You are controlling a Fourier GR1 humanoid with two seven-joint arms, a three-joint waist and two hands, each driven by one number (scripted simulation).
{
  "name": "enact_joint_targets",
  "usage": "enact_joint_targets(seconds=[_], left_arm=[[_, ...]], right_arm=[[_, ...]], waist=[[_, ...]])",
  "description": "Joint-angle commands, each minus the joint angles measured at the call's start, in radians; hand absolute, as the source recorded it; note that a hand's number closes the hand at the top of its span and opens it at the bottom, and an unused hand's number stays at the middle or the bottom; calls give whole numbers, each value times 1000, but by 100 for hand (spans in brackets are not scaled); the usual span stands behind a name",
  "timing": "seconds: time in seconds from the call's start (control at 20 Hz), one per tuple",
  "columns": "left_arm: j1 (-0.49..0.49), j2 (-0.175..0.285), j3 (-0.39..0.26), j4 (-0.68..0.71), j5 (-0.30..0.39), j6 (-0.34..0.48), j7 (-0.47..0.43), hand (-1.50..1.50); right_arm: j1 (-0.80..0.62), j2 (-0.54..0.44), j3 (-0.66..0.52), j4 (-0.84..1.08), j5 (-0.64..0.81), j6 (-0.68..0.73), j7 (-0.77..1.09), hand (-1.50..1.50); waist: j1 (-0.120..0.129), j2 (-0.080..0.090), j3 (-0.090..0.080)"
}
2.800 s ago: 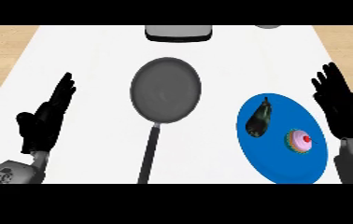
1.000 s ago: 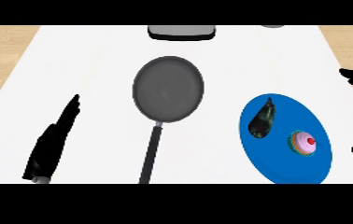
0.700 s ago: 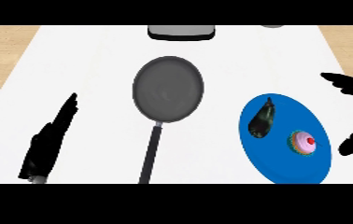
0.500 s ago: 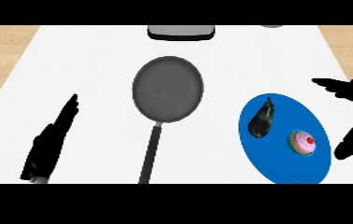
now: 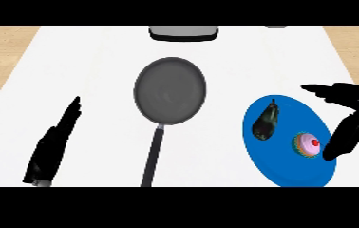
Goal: Pick the cupcake from the plate and place it in the pan
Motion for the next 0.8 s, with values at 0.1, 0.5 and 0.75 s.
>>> enact_joint_targets(seconds=[0.1, 0.5, 0.75], left_arm=[[-11, -37, 23, 32, -20, -20, -18, 0], [5, -71, 41, -21, -76, -28, 26, 0], [15, -75, 59, -25, -70, -72, 49, 0]], right_arm=[[1, 43, 49, 30, 93, 25, 66, -150], [59, 83, 33, 18, 158, 32, 78, -150], [42, 138, 65, 65, 219, 41, 72, -150]], waist=[[-2, 1, 0], [-5, -1, 0], [2, 0, 0]])
